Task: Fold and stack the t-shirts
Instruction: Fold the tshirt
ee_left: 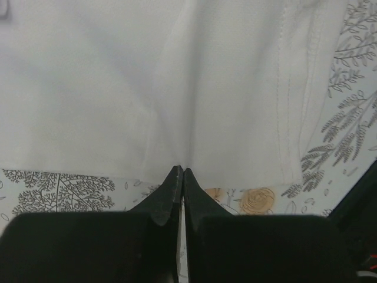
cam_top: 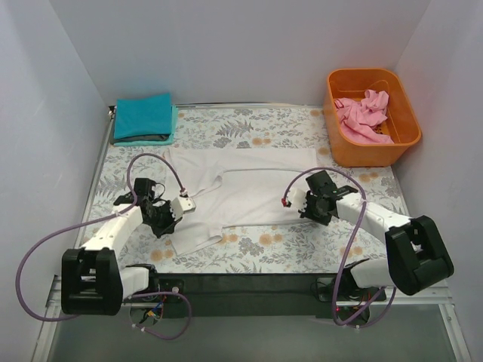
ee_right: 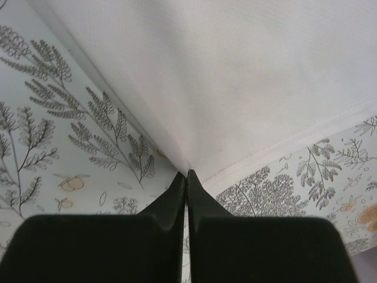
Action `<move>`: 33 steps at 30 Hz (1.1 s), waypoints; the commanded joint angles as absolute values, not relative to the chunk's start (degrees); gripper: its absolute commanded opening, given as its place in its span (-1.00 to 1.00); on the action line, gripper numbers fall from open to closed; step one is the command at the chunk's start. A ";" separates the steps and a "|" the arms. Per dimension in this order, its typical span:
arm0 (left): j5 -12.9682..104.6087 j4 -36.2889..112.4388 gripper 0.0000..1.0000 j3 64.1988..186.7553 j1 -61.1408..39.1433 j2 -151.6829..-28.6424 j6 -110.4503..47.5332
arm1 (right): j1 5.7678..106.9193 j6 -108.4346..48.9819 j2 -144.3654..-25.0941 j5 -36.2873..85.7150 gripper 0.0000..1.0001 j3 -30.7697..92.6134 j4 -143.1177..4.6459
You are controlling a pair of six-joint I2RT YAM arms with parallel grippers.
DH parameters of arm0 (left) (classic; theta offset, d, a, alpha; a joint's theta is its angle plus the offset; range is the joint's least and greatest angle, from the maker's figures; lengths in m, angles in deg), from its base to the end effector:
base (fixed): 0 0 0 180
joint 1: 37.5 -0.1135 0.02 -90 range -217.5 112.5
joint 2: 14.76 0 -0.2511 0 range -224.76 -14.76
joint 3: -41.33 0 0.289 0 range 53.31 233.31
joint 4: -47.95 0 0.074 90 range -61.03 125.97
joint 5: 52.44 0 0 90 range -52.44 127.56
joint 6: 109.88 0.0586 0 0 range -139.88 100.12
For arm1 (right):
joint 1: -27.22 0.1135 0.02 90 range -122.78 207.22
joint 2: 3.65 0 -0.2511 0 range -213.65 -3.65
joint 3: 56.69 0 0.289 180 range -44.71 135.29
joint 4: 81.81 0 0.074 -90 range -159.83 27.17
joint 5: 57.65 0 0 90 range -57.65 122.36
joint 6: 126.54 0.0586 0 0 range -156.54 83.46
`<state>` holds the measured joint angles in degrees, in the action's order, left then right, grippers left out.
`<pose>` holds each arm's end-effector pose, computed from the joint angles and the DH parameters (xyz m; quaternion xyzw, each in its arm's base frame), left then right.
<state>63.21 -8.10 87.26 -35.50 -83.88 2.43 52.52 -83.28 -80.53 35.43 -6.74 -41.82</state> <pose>0.2188 -0.0330 0.1097 0.2247 0.9446 -0.2014 0.1290 0.2478 0.1137 0.1052 -0.5716 0.7953 -0.0631 0.1916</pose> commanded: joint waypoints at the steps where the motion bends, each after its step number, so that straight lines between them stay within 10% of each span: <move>1: 63.93 -19.03 -1.00 89.07 -35.39 -77.09 4.21 | 52.53 -83.38 -75.04 35.08 -0.97 -6.04 -35.31; 33: 69.29 -13.95 -1.00 129.24 -39.43 -110.55 -6.25 | 42.34 -97.27 -101.81 32.79 -0.97 25.07 -33.44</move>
